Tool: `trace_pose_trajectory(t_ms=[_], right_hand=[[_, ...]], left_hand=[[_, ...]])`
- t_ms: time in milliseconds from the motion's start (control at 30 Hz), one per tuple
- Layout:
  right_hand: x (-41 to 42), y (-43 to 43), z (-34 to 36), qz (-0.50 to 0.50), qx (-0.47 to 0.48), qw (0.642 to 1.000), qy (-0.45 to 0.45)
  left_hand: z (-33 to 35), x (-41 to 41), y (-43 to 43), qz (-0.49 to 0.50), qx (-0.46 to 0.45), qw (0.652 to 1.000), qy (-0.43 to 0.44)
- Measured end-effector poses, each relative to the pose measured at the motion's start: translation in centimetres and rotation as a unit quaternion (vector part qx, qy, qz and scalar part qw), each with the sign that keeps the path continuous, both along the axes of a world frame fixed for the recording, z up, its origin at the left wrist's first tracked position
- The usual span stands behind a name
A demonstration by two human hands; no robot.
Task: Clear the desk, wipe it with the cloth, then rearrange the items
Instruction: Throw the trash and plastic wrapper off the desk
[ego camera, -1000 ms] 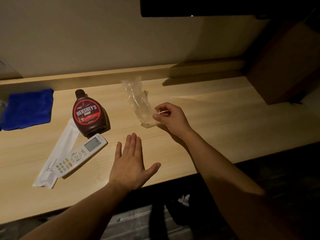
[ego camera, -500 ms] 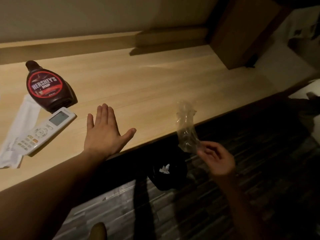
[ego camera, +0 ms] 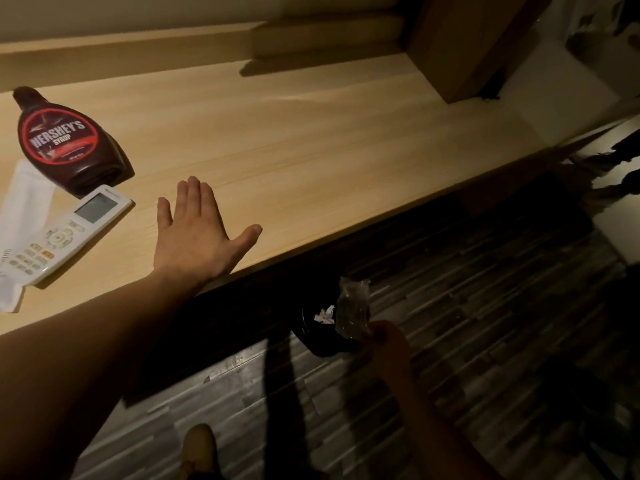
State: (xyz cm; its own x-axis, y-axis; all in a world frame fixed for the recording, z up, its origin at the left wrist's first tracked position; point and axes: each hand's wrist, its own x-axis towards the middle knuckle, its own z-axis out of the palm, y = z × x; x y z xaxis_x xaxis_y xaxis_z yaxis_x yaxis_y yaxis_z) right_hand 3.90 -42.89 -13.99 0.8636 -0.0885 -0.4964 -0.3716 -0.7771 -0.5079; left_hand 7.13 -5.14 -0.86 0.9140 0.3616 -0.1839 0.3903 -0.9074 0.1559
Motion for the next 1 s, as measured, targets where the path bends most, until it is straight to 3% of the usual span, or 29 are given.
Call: trace_pose_trajectory(t_ms=[233,467,700,867,1000], right_hand=[[3.9,1.2,-1.2,0.018,-0.012,0.999,0.035],[4.1,0.8,-0.3,-0.121,0.103,0.987,0.01],[2.9,3.3,5.1,-0.015,0.07,0.994,-0.081],[2.9,7.1,11.9,0.116,0.13,0.963,-0.204],[6.8,11.5,16.4,0.186,0.128,0.949,-0.219]], left_hand=[[-0.4,0.1,0.1,-0.001,0.002,1.0,-0.006],[-0.8,0.0,0.1,-0.002,0.0,1.0,-0.007],[-0.9,-0.2,-0.2,-0.007,-0.011,1.0,0.01],[-0.4,-0.2,-0.4,-0.011,-0.027,0.999,0.018],[-0.1,0.1,-0.7,-0.002,-0.023,1.0,0.009]])
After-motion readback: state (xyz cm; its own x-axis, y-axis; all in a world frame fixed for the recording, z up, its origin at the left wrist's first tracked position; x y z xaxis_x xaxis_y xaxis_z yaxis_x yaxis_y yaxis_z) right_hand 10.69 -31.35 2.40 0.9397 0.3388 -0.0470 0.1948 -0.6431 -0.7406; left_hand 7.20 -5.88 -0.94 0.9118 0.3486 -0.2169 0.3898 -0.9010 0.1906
